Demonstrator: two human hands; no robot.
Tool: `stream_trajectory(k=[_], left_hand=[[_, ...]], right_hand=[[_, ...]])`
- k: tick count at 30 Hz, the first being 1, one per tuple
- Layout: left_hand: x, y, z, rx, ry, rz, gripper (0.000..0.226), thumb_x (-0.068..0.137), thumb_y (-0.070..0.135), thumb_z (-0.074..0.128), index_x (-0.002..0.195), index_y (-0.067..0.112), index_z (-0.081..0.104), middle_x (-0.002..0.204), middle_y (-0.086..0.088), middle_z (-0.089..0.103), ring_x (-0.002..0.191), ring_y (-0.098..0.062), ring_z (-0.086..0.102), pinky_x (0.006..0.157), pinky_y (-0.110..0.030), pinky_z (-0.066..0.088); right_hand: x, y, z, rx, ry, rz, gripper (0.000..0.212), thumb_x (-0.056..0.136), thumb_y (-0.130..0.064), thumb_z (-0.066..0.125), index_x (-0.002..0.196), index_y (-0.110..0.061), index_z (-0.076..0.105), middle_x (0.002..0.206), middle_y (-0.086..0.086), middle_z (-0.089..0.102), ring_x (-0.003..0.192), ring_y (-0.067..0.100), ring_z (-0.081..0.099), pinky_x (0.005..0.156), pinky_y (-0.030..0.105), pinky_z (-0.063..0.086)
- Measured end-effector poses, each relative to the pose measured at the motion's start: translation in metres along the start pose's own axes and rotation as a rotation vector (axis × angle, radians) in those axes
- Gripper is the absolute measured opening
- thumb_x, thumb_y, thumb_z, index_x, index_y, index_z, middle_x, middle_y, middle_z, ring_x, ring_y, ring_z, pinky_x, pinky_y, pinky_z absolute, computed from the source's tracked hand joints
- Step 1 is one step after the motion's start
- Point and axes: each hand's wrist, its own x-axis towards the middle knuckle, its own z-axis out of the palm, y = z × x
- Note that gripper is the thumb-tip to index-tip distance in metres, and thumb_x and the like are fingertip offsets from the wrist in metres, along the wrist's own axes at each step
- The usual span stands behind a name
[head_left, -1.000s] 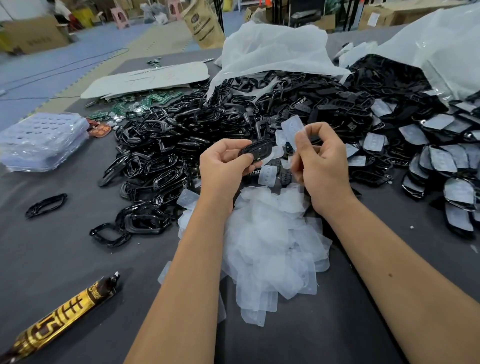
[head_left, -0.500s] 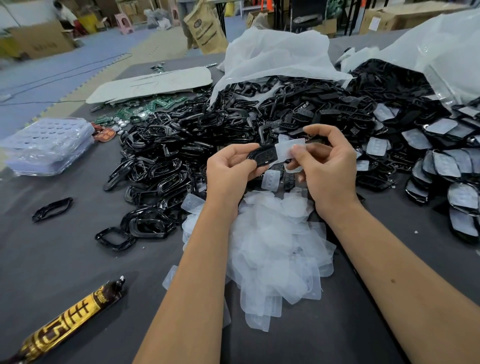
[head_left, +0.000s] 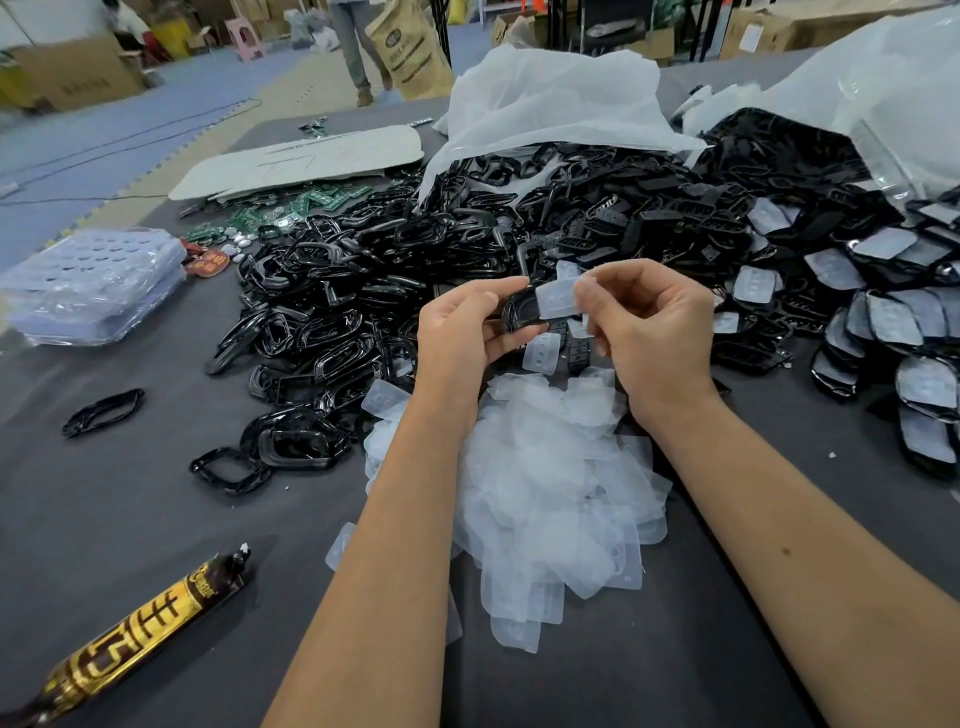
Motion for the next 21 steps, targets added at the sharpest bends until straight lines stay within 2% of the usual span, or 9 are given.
stream_trajectory(k=[3,6,9,12,17,21], left_hand=[[-0.0007,-0.0013,-0.001,0.041,-0.029,0.019,0.035,0.099,-0.003,0.044,0.101,-0.001,0.079,0.098,-0.024,0.071,0.095,-0.035,0.07,0.078,-0.034,0.062],[-0.0019,-0.0015,0.0003,0.072,-0.063,0.022,0.035,0.097,-0.005,0.043,0.105,-0.003,0.077,0.098,-0.023,0.063,0.096,-0.034,0.066,0.082,-0.037,0.063],[-0.003,-0.0009,0.0012,0.082,-0.083,0.029,0.034,0.096,-0.008,0.043,0.106,-0.004,0.076,0.084,-0.009,0.073,0.087,-0.022,0.073,0.082,-0.037,0.063],[-0.0027,-0.0025,-0.0009,0.141,-0.077,0.061,0.032,0.094,-0.012,0.05,0.108,0.001,0.076,0.072,0.002,0.069,0.075,-0.013,0.071,0.081,-0.031,0.062],[-0.0044,-0.0032,-0.0015,0.158,-0.095,0.082,0.03,0.091,-0.012,0.06,0.109,0.006,0.075,0.089,-0.01,0.079,0.083,-0.02,0.077,0.08,-0.027,0.061],[-0.0038,-0.0027,-0.0019,0.16,-0.084,0.078,0.028,0.092,-0.011,0.06,0.109,0.006,0.076,0.09,-0.011,0.079,0.083,-0.021,0.077,0.081,-0.029,0.062]], right_hand=[[-0.0013,0.0017,0.0014,-0.136,-0.032,-0.051,0.01,0.085,-0.016,0.085,0.085,-0.014,0.076,0.074,0.001,0.074,0.059,0.012,0.064,0.058,0.025,0.05],[-0.0021,0.0021,0.0028,-0.188,-0.033,-0.068,0.013,0.083,-0.019,0.087,0.082,-0.014,0.075,0.069,-0.001,0.072,0.057,0.011,0.064,0.059,0.027,0.05],[-0.0028,0.0012,0.0041,-0.214,-0.028,-0.076,0.014,0.084,-0.018,0.086,0.079,-0.014,0.074,0.069,-0.002,0.073,0.059,0.011,0.065,0.06,0.028,0.052],[-0.003,0.0006,0.0048,-0.282,0.013,-0.096,0.017,0.084,-0.017,0.085,0.075,-0.014,0.071,0.067,-0.003,0.071,0.06,0.008,0.064,0.061,0.024,0.053],[-0.0037,-0.0012,0.0051,-0.318,0.03,-0.124,0.018,0.086,-0.017,0.084,0.075,-0.012,0.071,0.068,-0.002,0.071,0.062,0.014,0.067,0.062,0.029,0.057],[-0.0052,-0.0017,0.0065,-0.332,0.03,-0.153,0.018,0.086,-0.018,0.084,0.075,-0.012,0.07,0.068,-0.004,0.07,0.06,0.009,0.064,0.061,0.025,0.055]])
